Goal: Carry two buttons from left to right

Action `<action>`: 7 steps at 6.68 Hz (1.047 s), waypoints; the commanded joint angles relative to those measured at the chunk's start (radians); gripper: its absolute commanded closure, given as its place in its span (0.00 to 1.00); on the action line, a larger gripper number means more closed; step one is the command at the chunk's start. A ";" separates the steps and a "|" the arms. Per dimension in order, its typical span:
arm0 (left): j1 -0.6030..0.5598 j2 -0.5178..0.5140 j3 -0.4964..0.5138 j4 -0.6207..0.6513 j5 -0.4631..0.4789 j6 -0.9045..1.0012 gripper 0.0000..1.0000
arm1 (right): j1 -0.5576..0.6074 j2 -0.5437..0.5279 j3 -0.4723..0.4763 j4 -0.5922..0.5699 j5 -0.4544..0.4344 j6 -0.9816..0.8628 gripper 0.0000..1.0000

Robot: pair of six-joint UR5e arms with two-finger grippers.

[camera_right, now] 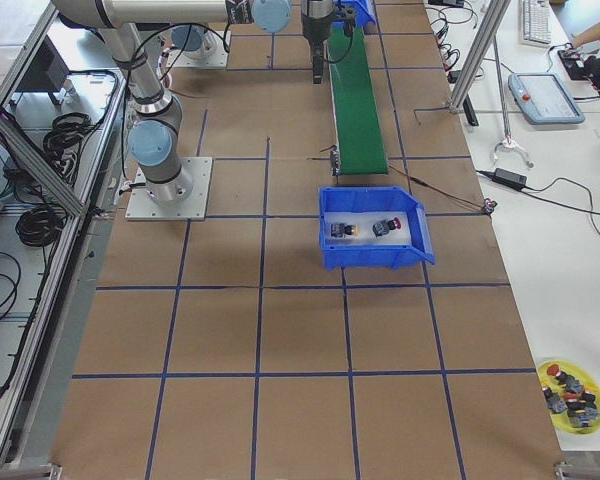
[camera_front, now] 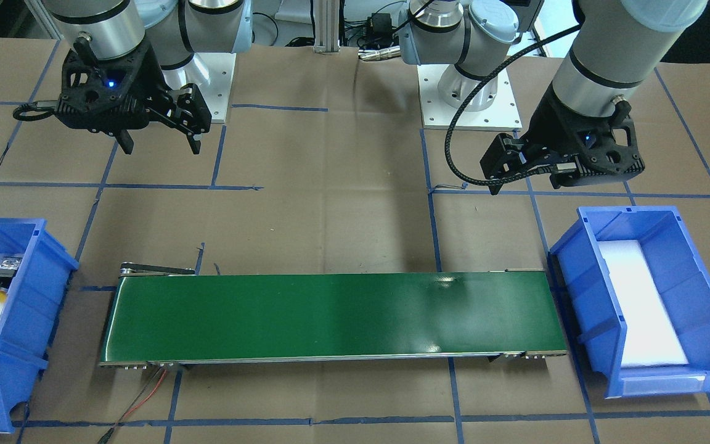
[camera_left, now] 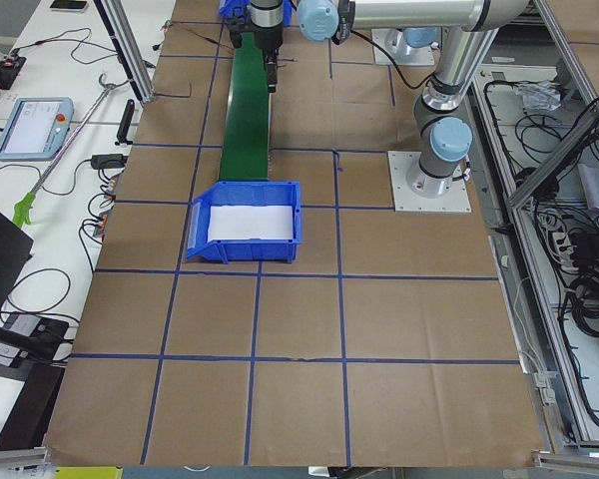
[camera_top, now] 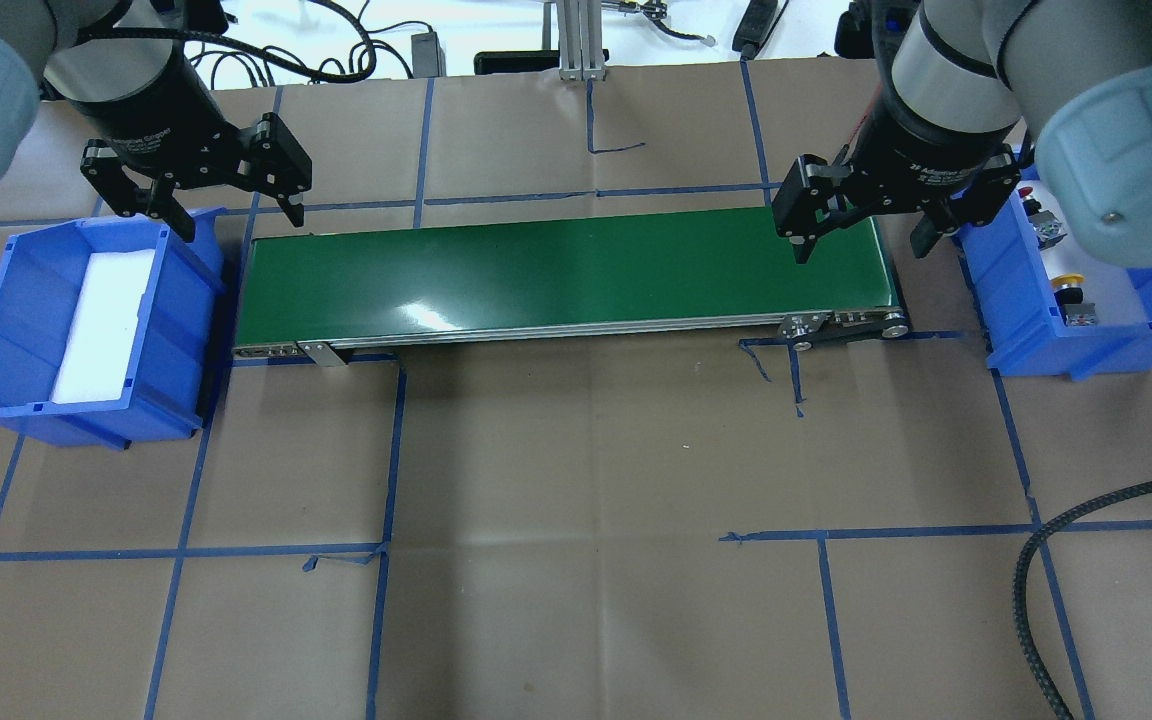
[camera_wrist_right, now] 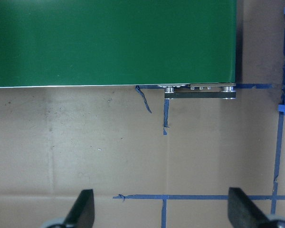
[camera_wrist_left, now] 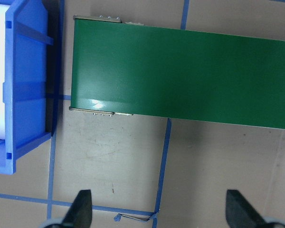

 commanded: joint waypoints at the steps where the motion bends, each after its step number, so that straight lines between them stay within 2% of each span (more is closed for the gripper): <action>1: 0.000 0.000 0.000 0.000 0.000 0.000 0.00 | -0.001 -0.001 0.005 -0.003 0.002 -0.002 0.00; 7: 0.000 0.000 0.000 0.000 0.000 0.000 0.00 | 0.005 -0.006 0.005 0.003 0.002 0.000 0.00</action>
